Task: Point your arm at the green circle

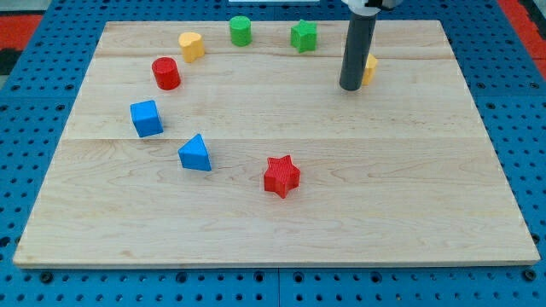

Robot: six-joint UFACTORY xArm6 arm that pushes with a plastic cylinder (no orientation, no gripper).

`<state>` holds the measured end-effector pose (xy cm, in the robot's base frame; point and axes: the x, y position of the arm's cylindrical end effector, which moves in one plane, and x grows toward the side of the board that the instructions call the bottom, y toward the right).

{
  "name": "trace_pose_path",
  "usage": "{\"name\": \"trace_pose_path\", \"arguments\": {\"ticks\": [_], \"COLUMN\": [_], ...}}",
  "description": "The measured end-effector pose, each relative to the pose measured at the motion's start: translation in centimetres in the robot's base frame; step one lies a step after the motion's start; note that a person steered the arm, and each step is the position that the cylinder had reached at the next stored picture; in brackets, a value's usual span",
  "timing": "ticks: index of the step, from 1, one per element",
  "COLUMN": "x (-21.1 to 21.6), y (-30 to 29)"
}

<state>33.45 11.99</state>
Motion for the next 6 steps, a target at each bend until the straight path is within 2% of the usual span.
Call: {"name": "trace_pose_path", "arguments": {"ticks": [1,2,4,6], "x": [-1.0,-0.9,-5.3,-7.3], "y": [-0.1,-6.9,-21.6,-19.9]}}
